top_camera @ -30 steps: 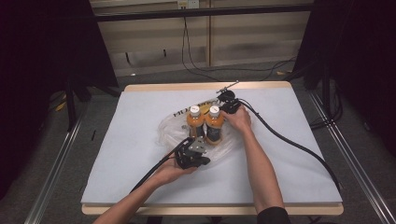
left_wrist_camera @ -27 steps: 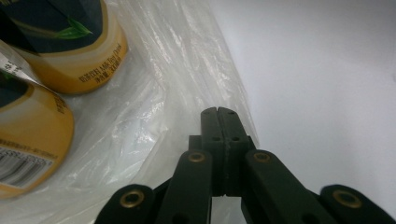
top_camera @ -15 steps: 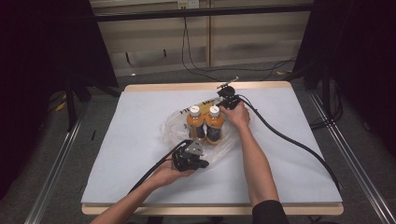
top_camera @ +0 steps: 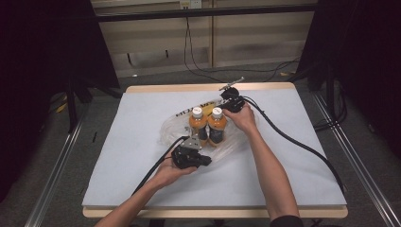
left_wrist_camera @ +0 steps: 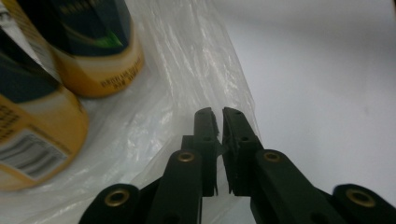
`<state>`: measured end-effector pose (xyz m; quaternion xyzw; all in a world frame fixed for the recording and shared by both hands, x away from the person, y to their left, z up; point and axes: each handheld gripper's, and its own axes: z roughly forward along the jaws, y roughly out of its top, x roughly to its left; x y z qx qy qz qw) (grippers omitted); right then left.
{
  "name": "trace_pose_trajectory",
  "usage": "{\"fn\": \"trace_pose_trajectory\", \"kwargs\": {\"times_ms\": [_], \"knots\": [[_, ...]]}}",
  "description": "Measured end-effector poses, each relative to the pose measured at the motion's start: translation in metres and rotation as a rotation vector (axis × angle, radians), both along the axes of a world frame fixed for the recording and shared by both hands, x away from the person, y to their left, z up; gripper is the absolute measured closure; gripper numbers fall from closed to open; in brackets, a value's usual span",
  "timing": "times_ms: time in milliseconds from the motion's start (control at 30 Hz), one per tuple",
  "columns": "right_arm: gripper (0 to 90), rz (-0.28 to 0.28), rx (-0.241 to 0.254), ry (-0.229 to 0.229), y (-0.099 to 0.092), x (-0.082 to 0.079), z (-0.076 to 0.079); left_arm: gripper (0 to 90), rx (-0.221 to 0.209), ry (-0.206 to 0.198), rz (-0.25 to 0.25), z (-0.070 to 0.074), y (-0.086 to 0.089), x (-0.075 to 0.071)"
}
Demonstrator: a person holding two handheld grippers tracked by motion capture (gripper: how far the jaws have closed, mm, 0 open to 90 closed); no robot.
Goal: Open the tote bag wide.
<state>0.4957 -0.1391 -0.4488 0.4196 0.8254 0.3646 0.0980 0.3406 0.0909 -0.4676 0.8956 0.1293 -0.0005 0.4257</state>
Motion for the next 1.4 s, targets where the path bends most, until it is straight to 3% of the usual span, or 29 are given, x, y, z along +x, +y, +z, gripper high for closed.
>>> {"fn": "trace_pose_trajectory", "kwargs": {"times_ms": [100,133,167,233,333,400,533,767,967,1100,1233,1400], "knots": [[75.5,0.022,0.007,-0.026,-0.005,-0.015,0.007,75.3,-0.05,-0.019,0.021,0.008,0.007,-0.004],[73.2,0.029,0.006,-0.057,-0.01,-0.026,0.012,67.2,-0.056,-0.029,0.024,0.009,0.008,-0.004],[73.2,0.029,0.006,-0.057,-0.01,-0.026,0.012,67.2,-0.074,-0.029,0.036,0.011,0.01,-0.005],[72.5,0.036,0.024,-0.101,-0.018,-0.037,0.018,60.8,-0.086,-0.035,0.049,0.016,0.014,-0.006],[59.3,0.024,0.031,-0.147,-0.028,-0.051,0.025,55.0,-0.123,-0.058,0.069,0.023,0.021,-0.01],[50.0,0.015,0.065,-0.181,-0.035,-0.06,0.03,44.5,-0.133,-0.072,0.103,0.026,0.027,-0.011],[35.1,-0.005,0.088,-0.236,-0.047,-0.081,0.035,29.1,-0.11,-0.088,0.145,0.026,0.04,-0.011],[16.5,-0.039,0.149,-0.279,-0.068,-0.12,0.034,16.3,-0.132,-0.13,0.212,0.032,0.064,-0.017],[7.1,-0.06,0.167,-0.288,-0.088,-0.152,0.033,10.1,-0.147,-0.175,0.25,0.037,0.084,-0.038],[6.9,-0.073,0.177,-0.297,-0.1,-0.176,0.032,7.2,-0.145,-0.202,0.305,0.035,0.103,-0.049],[7.2,-0.095,0.178,-0.305,-0.112,-0.198,0.029,5.5,-0.148,-0.19,0.357,0.032,0.121,-0.052],[9.7,-0.172,0.191,-0.33,-0.13,-0.227,0.024,5.3,-0.15,-0.18,0.422,0.024,0.142,-0.053]]}}
